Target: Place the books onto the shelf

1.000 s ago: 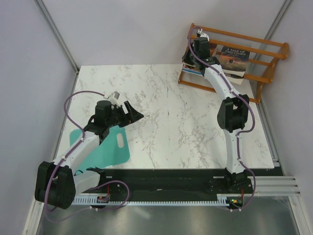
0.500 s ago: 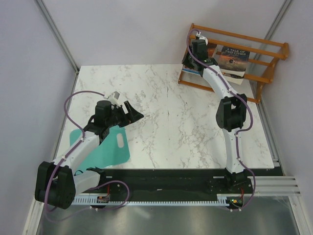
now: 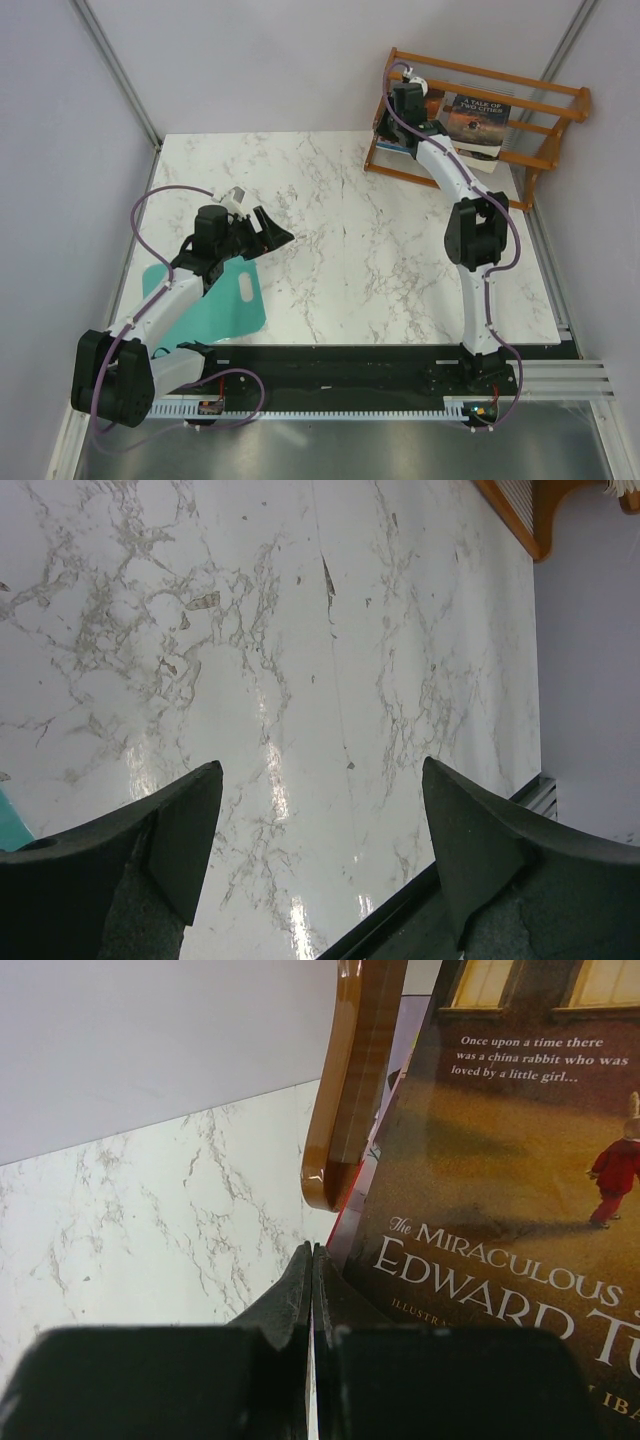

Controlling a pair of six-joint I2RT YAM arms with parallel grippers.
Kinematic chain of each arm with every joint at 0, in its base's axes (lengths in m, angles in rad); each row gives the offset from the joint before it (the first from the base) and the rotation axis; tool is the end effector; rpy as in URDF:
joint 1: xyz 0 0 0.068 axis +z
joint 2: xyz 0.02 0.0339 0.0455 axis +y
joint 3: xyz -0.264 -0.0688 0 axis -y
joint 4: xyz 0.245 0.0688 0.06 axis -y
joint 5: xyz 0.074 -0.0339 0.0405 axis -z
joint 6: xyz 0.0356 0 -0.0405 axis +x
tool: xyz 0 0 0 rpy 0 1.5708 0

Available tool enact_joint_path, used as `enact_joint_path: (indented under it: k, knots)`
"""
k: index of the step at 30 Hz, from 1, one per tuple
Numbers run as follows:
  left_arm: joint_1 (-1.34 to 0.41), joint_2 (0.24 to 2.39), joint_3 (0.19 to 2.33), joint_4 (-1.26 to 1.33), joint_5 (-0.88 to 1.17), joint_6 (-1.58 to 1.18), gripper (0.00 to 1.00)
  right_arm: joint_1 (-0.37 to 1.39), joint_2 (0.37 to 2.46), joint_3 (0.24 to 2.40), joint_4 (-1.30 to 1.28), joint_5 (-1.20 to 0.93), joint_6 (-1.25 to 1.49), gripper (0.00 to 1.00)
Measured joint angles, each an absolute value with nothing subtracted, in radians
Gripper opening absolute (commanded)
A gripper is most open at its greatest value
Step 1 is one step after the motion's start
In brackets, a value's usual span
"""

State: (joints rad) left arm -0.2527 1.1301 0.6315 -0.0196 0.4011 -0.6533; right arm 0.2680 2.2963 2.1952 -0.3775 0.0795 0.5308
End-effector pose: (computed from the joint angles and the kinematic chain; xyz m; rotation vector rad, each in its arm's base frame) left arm 0.2328 -0.0745 0.2349 -0.1812 2.1845 -0.9514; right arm 0.5236 0.1408 0.2956 0.3213 2.0485 0.4139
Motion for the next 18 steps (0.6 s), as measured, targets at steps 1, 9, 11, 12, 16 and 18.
enact_joint_path:
  k: [1, 9, 11, 12, 16, 18]
  knots:
    - [-0.253, 1.13, 0.632, -0.02, 0.402, -0.653, 0.87, 0.267, 2.292, 2.189, -0.377, 0.081, 0.531, 0.0]
    - [-0.253, 1.13, 0.631, -0.02, 0.401, -0.653, 0.87, 0.253, 2.238, 2.114, -0.381, 0.088, 0.529, 0.0]
    - [-0.253, 1.13, 0.631, -0.02, 0.401, -0.654, 0.87, 0.25, 2.229, 2.106, -0.382, 0.089, 0.527, 0.0]
    - [-0.253, 1.13, 0.631, -0.02, 0.401, -0.653, 0.87, 0.249, 2.226, 2.103, -0.382, 0.088, 0.526, 0.0]
    - [-0.253, 1.129, 0.626, -0.02, 0.401, -0.653, 0.87, 0.245, 2.219, 2.09, -0.373, 0.078, 0.52, 0.0]
    - [-0.253, 1.129, 0.62, -0.02, 0.401, -0.654, 0.87, 0.244, 2.196, 2.051, -0.353, 0.066, 0.517, 0.0]
